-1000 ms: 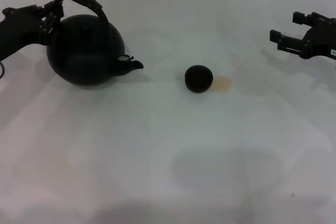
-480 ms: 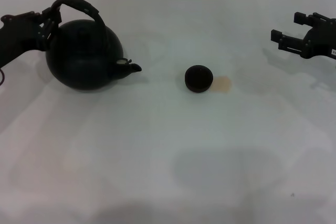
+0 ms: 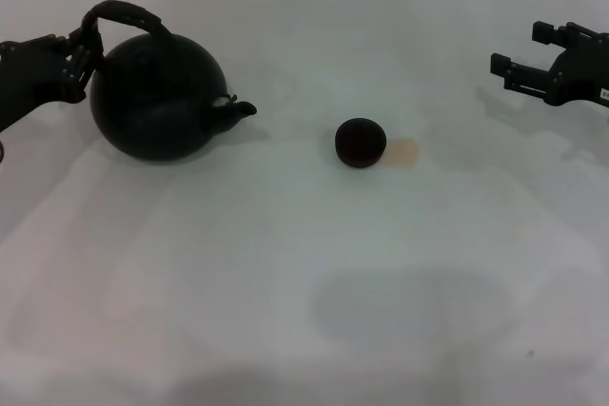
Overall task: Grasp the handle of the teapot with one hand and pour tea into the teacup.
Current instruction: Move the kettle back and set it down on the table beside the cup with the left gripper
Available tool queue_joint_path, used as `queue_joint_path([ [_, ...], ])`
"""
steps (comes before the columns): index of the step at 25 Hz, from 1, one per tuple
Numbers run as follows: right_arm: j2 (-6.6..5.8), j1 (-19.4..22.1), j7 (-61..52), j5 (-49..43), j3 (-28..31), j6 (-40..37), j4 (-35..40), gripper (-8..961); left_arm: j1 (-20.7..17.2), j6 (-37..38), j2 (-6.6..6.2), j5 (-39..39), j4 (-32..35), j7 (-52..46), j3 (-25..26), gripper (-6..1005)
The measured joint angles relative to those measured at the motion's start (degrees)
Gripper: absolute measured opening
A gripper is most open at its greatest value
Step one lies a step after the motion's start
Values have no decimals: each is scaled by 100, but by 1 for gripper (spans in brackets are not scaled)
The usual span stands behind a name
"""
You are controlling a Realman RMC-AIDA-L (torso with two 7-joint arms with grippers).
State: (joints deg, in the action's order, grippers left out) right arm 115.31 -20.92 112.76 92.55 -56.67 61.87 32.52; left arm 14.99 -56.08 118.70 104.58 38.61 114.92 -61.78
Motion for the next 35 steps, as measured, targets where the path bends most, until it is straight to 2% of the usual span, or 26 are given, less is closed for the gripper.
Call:
queue_joint_path([
  [7,0,29,0,15,-3,16,0,845,-28,-39,15,-3,-23,98,26,110],
  [15,0,43,0,26,-22,28,-34,845,-57,-120,5,-7,15,101,26,175],
  [20,0,44,0,36,-28,32,-60,845,-70,-153,-2,37,23,142,54,277],
  [31,0,48,0,34,-3,36,-84,845,-211,-389,13,137,24,656,261,356],
  [35,-4,60,10,36,9,29,-89,845,-421,-612,9,440,24,1062,282,498],
])
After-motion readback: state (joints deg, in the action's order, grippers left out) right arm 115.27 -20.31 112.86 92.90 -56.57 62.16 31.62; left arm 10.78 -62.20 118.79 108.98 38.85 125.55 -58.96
